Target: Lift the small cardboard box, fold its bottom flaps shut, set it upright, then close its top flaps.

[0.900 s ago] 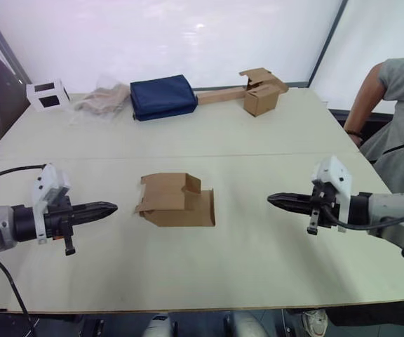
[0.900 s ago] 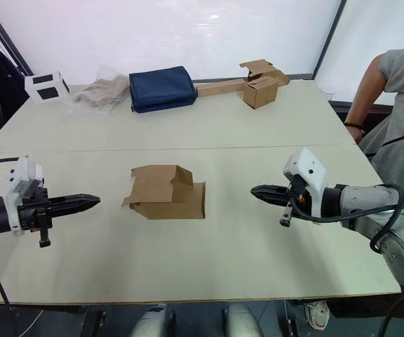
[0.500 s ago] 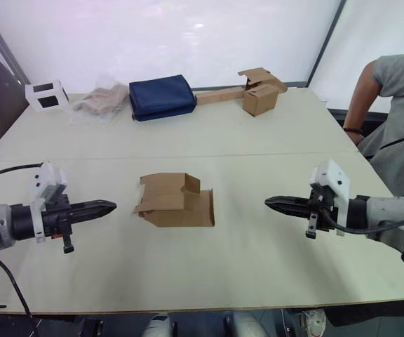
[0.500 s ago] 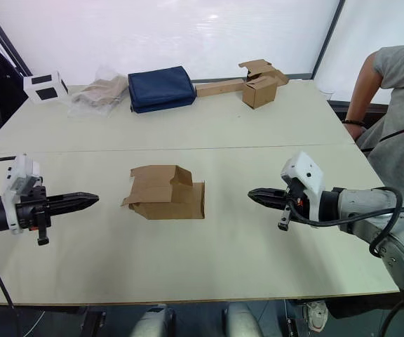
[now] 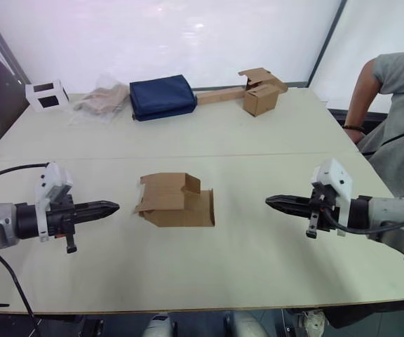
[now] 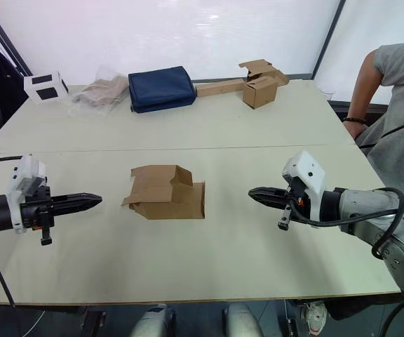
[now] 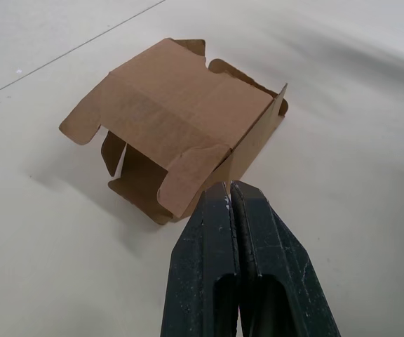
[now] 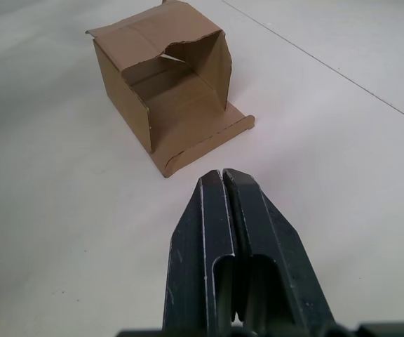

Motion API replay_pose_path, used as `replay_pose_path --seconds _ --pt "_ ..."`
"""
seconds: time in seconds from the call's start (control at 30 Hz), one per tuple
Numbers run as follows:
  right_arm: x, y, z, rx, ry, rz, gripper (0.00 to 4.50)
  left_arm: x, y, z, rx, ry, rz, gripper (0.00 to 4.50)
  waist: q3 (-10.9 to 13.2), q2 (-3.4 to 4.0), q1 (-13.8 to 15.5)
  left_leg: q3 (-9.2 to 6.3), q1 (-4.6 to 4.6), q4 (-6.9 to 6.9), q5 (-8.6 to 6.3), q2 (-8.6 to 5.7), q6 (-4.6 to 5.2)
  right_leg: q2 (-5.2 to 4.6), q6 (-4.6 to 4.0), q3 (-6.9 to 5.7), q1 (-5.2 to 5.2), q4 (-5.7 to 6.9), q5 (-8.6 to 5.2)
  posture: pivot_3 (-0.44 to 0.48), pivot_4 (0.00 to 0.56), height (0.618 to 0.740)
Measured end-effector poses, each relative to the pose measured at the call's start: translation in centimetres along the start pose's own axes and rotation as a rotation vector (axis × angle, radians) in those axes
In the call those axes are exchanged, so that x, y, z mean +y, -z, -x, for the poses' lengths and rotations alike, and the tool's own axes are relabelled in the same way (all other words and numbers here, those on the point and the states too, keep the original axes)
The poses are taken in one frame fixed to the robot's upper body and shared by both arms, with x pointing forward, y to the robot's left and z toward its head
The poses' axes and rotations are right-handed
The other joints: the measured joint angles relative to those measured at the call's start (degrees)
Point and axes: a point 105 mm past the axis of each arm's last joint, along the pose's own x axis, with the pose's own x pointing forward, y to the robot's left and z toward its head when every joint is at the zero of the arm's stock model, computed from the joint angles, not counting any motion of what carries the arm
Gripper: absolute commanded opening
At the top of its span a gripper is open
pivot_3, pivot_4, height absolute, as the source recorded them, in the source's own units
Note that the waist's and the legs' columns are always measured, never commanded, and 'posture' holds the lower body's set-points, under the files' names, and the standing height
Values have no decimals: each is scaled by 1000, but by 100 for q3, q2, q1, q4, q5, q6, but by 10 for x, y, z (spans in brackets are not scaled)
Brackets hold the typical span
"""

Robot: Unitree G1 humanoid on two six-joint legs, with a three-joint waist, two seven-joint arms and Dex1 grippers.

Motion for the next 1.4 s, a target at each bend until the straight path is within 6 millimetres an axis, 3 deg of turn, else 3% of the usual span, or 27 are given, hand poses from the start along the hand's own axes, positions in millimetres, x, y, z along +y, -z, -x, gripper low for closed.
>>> replay_pose_path --seconds 0.3,0.43,0.53,0.8,0.83,1.07,1.4 --pt "-1 -1 0 -3 12 5 0 2 -6 -7 2 28 -12 57 0 0 0 0 0 0 0 0 0 0 0 0 0 1 0 0 150 740" --pt "-1 -1 0 -4 19 7 0 5 1 -16 45 37 43 57 0 0 5 -2 0 1 0 0 0 1 0 -1 0 3 0 0 150 740" --pt "-1 -3 -2 -10 18 15 0 11 -3 -21 31 59 146 830 0 0 4 -3 0 3 0 -1 0 2 1 -2 1 4 0 0 150 740" --pt "8 -9 -17 -34 -40 45 0 42 -6 -26 5 111 489 4204 0 0 -15 -3 -3 3 0 -2 0 5 1 -3 -6 6 0 0 150 740" --pt "8 -10 -19 -39 -40 50 0 44 -8 -29 -12 131 553 4420 -1 0 -10 -4 -3 4 0 -2 0 6 1 -4 -4 7 0 0 150 740" --pt "8 -12 -26 -65 -13 48 0 47 2 -54 -34 225 906 4420 -1 -1 -15 -8 -8 8 1 -5 -1 4 1 -6 -10 14 0 0 150 740" --pt "11 -12 -25 -63 13 51 0 53 14 -75 -46 231 1044 4420 -2 -2 -12 -8 -11 12 2 -5 -3 4 1 -4 -18 23 0 0 150 740"
